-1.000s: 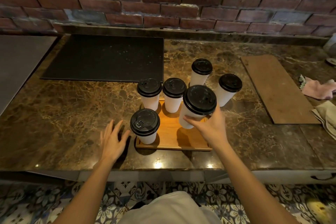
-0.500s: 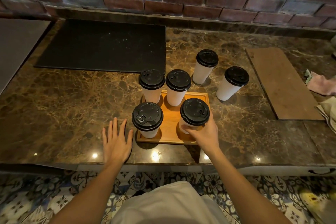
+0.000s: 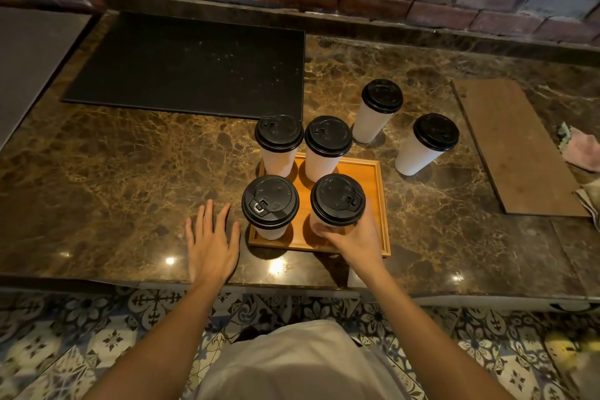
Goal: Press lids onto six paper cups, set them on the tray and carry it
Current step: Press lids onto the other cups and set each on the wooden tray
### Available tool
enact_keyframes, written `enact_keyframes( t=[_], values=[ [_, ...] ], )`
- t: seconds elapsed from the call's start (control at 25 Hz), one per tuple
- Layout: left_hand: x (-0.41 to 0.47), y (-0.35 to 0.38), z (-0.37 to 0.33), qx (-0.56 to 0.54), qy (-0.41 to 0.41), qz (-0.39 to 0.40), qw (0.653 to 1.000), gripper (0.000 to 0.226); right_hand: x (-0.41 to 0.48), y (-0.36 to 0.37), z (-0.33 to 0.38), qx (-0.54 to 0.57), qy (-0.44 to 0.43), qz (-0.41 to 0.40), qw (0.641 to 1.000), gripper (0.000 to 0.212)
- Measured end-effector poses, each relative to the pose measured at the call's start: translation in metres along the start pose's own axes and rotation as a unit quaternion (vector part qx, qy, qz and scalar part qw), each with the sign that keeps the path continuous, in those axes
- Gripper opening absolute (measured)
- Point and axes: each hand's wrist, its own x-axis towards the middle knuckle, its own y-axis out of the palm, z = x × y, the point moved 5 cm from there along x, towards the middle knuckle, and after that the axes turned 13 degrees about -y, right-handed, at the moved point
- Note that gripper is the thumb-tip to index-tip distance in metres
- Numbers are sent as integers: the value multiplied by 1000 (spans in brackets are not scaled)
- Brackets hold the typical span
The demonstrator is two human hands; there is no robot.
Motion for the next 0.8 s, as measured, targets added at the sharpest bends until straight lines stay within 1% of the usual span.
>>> enact_keyframes(
  t=[0.2,0.48,0.56,0.64,0.68,0.72,0.76,0.8],
  values=[
    [-1,-1,0,-1,-2,4,1000,56,-6,11,14,-21,-21,16,999,80],
    [-1,-4,-3,-6,0,8,1000,54,-9,12,14,-15,-27,24,999,81],
    [-1,-4,-4,-9,1,9,1000,52,-7,9,14,-10,-40,53,998,85],
    [2,-4,-5,-12,1,10,1000,52,-5,2,6,-5,-44,114,992,92],
    [2,-4,-6,-13,2,10,1000,51,-3,-4,0,-2,-33,139,990,93],
    [3,-4,-6,-13,4,8,1000,49,0,-13,-7,1,-12,139,990,91],
    [4,-5,-8,-14,7,5,1000,49,7,-25,-13,5,15,109,994,86],
    [4,-6,-8,-16,4,6,1000,50,15,-37,-19,9,44,60,997,80]
  ],
)
